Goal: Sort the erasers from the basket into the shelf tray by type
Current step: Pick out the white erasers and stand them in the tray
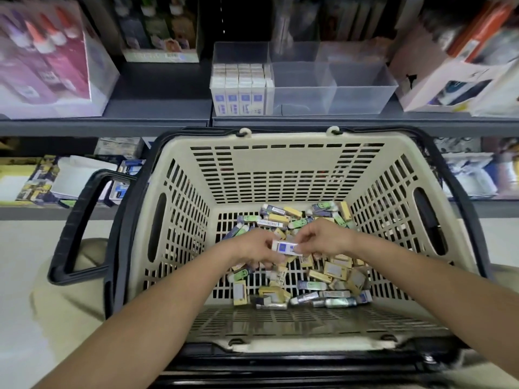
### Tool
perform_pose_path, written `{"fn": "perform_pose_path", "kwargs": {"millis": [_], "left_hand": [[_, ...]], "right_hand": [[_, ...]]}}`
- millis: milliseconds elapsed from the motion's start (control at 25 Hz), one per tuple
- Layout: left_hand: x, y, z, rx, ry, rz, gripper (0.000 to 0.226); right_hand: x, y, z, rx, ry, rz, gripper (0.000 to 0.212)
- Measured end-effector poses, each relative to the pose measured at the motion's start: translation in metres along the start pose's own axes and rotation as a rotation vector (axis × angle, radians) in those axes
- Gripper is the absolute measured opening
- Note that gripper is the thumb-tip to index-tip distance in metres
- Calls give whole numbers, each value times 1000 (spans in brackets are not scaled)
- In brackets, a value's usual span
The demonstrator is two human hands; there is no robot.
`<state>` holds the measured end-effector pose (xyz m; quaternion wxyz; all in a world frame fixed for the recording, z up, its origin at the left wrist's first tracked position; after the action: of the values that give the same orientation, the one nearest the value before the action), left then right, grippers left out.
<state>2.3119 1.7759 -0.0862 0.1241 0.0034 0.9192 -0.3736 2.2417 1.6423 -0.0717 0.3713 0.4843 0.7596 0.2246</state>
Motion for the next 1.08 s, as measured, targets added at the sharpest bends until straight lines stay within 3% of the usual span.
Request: {"fn": "perform_pose_path", "kwargs": {"millis": [80,160,360,480,560,840,1080], "left_hand": [[-7,-3,-1,9,-79,-161,10],[-15,-3,-2,1,-147,-290,15],[-29,2,-4,-18,-263,-455,8],[-23,4,-2,-55,-233,-486,24],[-19,5,0,-66,-196,-485,20],[-25,13,-2,-103,-206,-395,6],[-20,10,0,-118,-190,-434,4]], "right_hand": [[4,-1,3,16,-27,139,2],[13,-6,4,63,11,109,4],[57,-34,-4,26,376,-727,33],[69,-30,-3,-127,318,-1023,31],[70,-27,-2,-201,266,-1127,26],[55,-20,4,-209,73,-1033,30],[83,-21,4,-125,202,-680,22]]}}
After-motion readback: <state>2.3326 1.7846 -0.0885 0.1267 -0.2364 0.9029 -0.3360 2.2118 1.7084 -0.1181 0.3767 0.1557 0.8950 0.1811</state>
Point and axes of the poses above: each hand's wrist, its own z-axis towards the middle knuckle, its own x-axis out of the palm, y = z × x, the point moved 5 cm from there along z, towards the middle knuckle, and after that the axes turned 1 degree about z, right-handed, at the moved point
